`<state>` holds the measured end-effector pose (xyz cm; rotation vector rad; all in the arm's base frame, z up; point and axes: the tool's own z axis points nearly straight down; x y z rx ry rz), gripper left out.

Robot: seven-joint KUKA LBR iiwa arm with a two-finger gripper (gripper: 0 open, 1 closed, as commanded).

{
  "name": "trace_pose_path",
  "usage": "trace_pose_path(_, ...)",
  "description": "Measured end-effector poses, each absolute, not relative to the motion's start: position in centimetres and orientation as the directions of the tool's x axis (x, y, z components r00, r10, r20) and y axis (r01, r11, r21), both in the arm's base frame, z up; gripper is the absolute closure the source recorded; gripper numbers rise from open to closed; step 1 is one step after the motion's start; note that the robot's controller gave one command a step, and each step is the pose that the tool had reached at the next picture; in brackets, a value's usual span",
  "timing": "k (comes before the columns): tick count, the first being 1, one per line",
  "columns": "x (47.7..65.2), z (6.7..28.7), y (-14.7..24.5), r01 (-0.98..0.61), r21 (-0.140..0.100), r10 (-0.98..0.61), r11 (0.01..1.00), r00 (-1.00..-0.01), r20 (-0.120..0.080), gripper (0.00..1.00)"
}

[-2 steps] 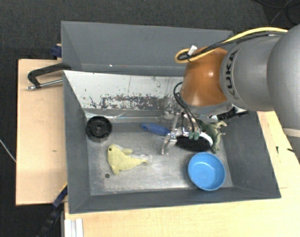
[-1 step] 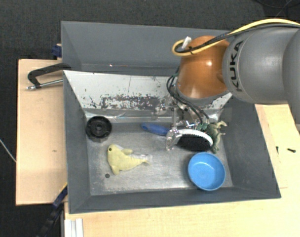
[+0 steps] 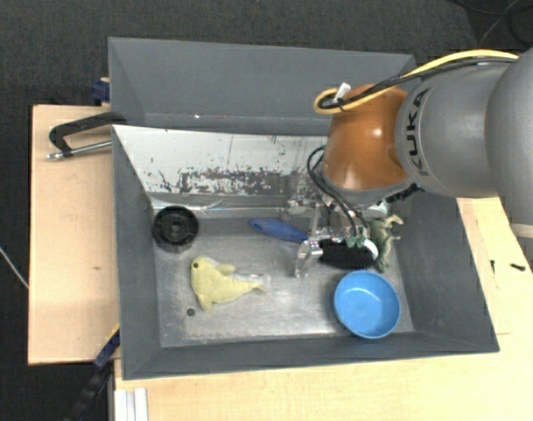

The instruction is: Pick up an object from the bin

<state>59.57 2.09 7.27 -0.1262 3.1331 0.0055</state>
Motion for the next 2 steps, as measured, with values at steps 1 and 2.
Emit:
trace_pose_path(1,59.9,7.5,2.0,-0.078,0.001,-0.078,0.997,-0.997,-0.016,1.0)
trace_pose_path(2,57.7,22.1,2.3,-0.234,-0.001,-0.234,0.972,-0.972,-0.012,1.0)
